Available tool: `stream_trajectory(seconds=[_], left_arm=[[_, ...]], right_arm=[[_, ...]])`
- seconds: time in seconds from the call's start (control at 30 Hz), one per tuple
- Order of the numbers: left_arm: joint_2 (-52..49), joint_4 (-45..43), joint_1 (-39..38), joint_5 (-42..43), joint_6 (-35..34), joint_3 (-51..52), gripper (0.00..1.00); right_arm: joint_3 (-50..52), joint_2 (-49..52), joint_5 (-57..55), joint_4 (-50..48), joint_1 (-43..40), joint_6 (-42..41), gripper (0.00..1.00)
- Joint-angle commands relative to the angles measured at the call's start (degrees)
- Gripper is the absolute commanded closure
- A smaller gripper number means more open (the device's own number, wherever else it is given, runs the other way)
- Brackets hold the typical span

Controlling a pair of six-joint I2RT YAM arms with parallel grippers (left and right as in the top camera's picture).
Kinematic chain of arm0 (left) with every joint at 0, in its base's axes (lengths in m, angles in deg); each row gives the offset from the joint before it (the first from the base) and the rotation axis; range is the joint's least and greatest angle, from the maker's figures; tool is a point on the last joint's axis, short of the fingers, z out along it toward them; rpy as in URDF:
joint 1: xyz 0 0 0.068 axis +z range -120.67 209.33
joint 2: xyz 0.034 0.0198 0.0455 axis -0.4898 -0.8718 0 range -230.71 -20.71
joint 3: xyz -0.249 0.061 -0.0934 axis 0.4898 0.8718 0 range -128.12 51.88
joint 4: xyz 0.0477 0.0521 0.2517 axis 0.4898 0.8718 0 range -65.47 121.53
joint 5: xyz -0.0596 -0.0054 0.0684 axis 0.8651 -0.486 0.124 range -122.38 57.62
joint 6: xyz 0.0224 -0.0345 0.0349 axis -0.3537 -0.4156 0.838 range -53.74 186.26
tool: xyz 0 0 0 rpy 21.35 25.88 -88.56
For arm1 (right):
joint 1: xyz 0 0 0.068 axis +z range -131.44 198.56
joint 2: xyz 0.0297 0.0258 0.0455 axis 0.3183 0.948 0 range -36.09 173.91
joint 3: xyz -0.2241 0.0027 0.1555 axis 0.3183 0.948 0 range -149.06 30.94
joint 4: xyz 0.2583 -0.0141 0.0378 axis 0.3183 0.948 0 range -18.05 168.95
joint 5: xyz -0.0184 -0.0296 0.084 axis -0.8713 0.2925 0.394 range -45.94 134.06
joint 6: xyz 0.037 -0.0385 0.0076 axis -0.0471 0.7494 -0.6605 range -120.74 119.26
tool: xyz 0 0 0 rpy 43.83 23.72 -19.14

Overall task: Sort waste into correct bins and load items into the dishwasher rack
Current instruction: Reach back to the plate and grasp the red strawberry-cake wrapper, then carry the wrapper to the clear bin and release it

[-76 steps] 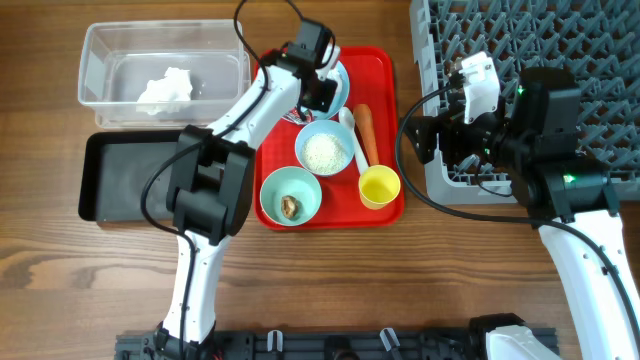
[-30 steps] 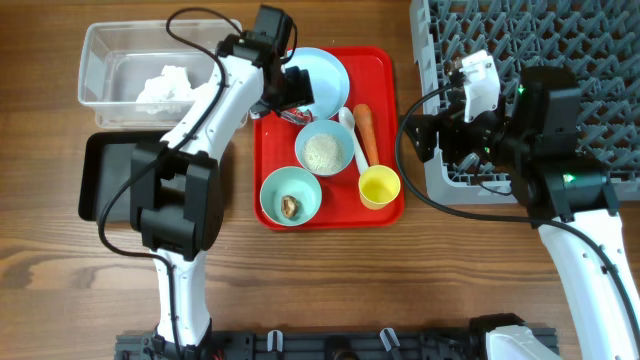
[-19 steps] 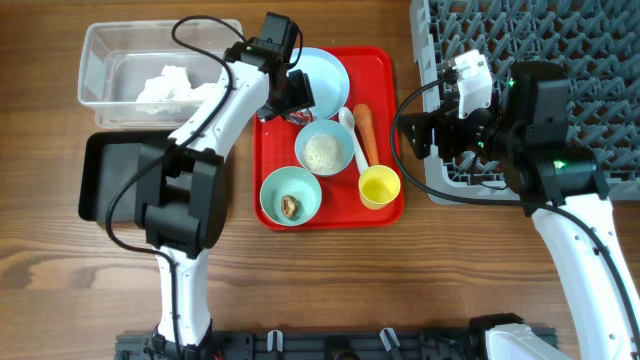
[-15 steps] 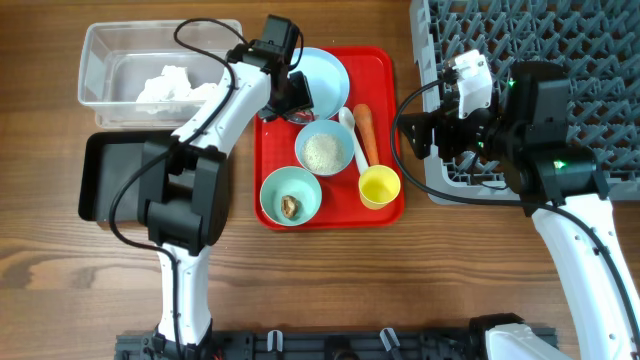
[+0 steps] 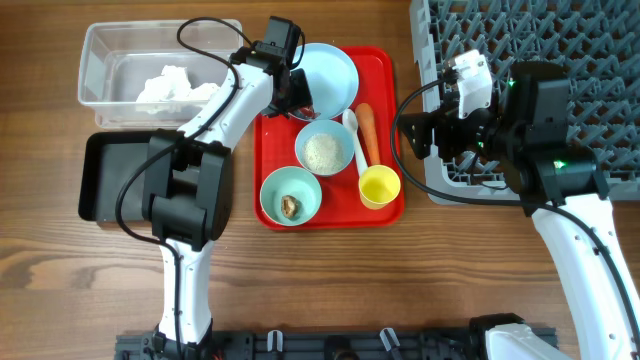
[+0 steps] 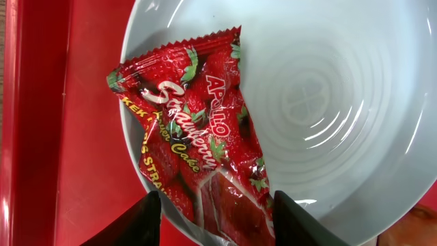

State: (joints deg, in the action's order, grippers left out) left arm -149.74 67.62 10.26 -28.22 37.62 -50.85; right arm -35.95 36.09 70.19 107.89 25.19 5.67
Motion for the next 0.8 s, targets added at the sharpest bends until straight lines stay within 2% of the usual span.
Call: stream_trajectory(seconds=[0.0,0.13,0.43,0.57,0.73,0.77], left_arm=[[-1.46,-0.28,-0.11,1.01,-0.35,0.31,0.5],[-1.09,-1.09,-0.11,1.2,-0.31,0.31,0.51],[-2.82,-8.59,-0.33,0.7,2.73,0.44,0.42],[-5.2,-9.57,-0.52,0.7,2.78,0.44,0.34],[-5.44,-9.94,-0.55,-0.37,2.95,0.44,0.14],[-5.68,-9.99,-0.55,-0.35,2.95,0.44,0.14]], right_arm=[[-1.01,0.74,0.5,-0.28,-0.13,-0.44,0.0],[-1.01,0.74,0.5,-0.33,-0.13,-0.46,0.0],[-1.01,0.74,0.5,-0.31,-0.13,-0.48,0.0],[-1.01,0.74,0.5,-0.31,-0.13,-0.55,0.0],[-1.01,0.74,0.52,-0.26,-0.13,-0.63,0.0],[-1.01,0.74,0.52,-0.24,-0.11,-0.61,0.0]])
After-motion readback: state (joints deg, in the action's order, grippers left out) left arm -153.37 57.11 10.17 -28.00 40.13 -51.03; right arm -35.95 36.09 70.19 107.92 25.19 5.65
